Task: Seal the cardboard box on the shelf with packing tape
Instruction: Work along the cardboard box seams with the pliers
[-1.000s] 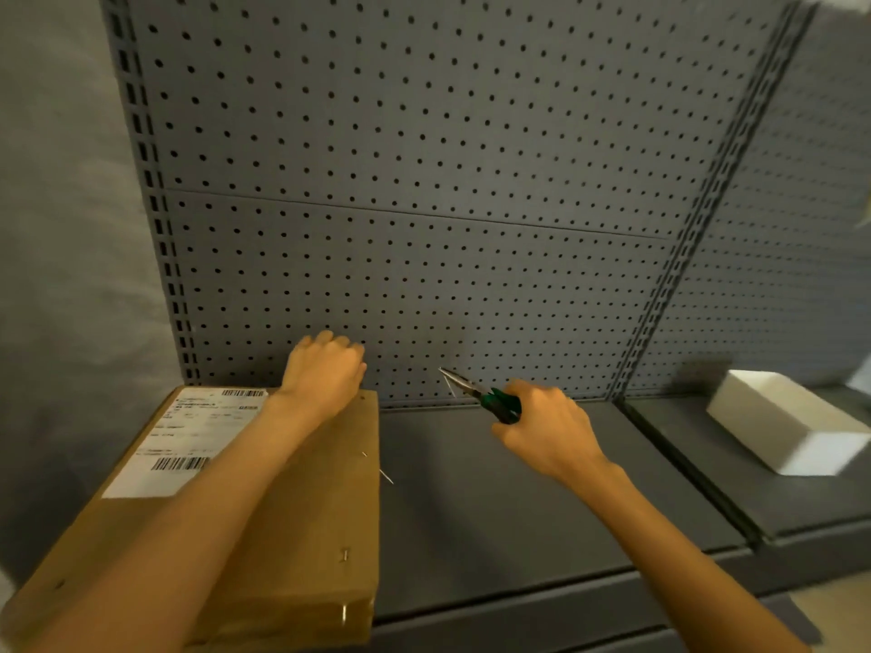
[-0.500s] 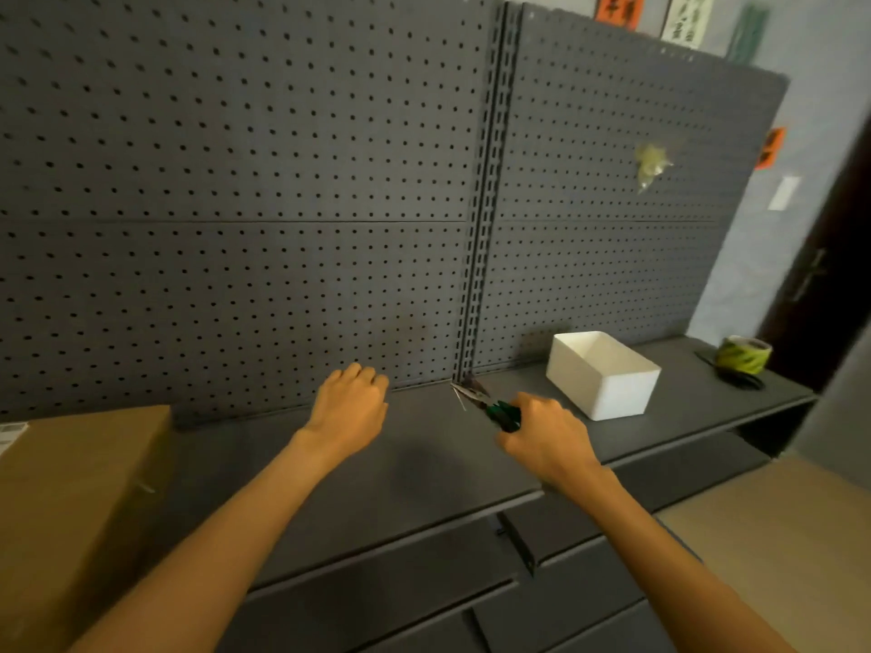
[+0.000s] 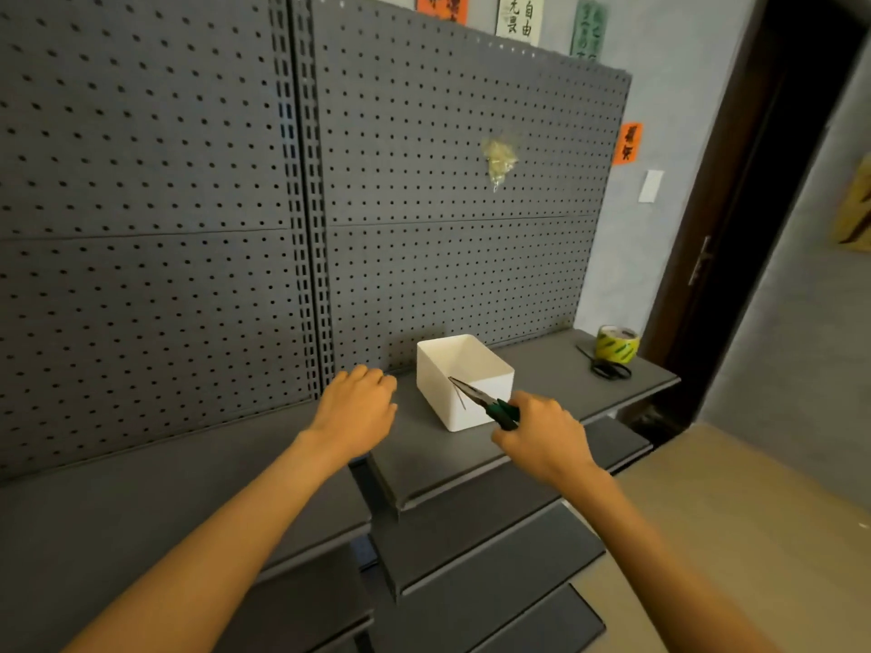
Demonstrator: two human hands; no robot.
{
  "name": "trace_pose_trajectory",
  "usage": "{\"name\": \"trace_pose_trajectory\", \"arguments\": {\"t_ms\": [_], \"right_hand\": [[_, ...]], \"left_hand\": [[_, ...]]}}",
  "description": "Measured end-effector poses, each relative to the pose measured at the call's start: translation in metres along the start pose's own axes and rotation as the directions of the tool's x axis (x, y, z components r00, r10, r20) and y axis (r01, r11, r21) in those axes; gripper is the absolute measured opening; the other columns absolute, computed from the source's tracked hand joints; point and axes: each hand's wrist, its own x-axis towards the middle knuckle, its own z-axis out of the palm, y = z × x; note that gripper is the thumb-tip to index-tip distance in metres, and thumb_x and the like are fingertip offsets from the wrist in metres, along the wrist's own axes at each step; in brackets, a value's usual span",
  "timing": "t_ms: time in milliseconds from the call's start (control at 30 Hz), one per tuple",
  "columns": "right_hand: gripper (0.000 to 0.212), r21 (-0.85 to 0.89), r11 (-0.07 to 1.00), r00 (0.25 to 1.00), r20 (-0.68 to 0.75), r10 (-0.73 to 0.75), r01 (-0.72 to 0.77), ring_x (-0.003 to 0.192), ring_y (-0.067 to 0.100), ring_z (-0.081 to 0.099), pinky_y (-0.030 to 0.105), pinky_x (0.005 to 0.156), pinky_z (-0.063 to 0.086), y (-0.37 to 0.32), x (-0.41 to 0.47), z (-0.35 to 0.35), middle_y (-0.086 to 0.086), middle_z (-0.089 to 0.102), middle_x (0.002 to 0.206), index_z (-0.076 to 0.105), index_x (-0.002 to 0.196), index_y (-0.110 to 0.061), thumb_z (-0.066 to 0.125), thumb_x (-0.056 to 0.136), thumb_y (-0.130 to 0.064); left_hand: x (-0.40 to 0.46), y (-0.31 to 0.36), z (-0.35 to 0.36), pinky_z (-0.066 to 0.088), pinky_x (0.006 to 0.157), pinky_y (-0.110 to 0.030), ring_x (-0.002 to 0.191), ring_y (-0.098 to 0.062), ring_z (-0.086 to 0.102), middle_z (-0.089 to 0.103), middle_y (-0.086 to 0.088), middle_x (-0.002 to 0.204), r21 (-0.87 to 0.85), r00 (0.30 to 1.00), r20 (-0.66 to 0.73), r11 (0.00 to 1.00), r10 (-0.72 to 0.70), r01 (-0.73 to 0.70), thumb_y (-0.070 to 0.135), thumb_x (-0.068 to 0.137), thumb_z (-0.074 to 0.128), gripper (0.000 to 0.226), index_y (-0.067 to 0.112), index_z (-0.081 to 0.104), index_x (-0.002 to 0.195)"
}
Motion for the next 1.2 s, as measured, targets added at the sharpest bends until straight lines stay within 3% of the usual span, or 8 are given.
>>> {"name": "trace_pose_trajectory", "arguments": {"t_ms": [233,433,600,833,1200], "right_hand": [[0.024,-0.020,0.999,0.998,0.046,0.038,-0.038,0.074,0.026,0.056,0.030,0.060,0.042,0.041,0.044,0.013,0.000,0.055,0.082,0.055,0.097,-0.018,0.058,0.080,-0.034],[0.025,-0.067,0.998,0.999,-0.049,0.001,-0.004,0.071,0.027,0.052,0.029,0.054,0.033,0.058,0.116,0.003,0.002,0.055,0.082,0.053,0.095,-0.014,0.057,0.082,-0.035],[0.029,-0.092,0.994,0.996,-0.057,-0.069,0.064,0.075,0.026,0.052,0.029,0.052,0.030,0.069,0.150,0.009,0.001,0.056,0.092,0.052,0.099,-0.016,0.059,0.081,-0.038],[0.033,-0.094,0.987,0.991,-0.020,-0.135,0.133,0.085,0.022,0.051,0.030,0.058,0.038,0.096,0.176,0.026,0.000,0.056,0.102,0.053,0.103,-0.016,0.057,0.082,-0.041],[0.039,0.032,0.933,0.933,0.022,-0.359,0.359,0.093,0.023,0.054,0.029,0.063,0.041,0.085,0.171,0.025,0.002,0.058,0.111,0.053,0.112,-0.014,0.061,0.081,-0.035]], "left_hand": [[0.064,0.011,0.046,0.039,0.092,-0.033,0.114,-0.021,0.047,0.057,-0.001,0.120,-0.068,0.999,0.038,0.998,-0.002,0.005,0.031,0.098,0.041,0.032,0.016,0.054,0.124],[0.141,0.000,0.069,0.039,0.087,-0.032,0.109,-0.020,0.049,0.060,0.001,0.117,-0.147,0.998,-0.032,0.988,-0.060,0.055,0.030,0.097,0.042,0.029,0.018,0.056,0.120],[0.172,0.000,0.082,0.039,0.089,-0.033,0.110,-0.021,0.049,0.059,0.001,0.118,-0.148,0.996,-0.009,0.985,-0.089,0.086,0.030,0.097,0.041,0.029,0.018,0.056,0.119],[0.177,0.011,0.082,0.040,0.089,-0.033,0.108,-0.021,0.050,0.060,0.000,0.117,-0.109,0.990,0.004,0.984,-0.143,0.142,0.028,0.097,0.042,0.028,0.017,0.056,0.119],[0.105,0.035,0.055,0.038,0.093,-0.034,0.115,-0.021,0.047,0.058,-0.001,0.123,0.025,0.928,0.082,0.931,-0.365,0.364,0.032,0.098,0.042,0.031,0.018,0.054,0.123]]}}
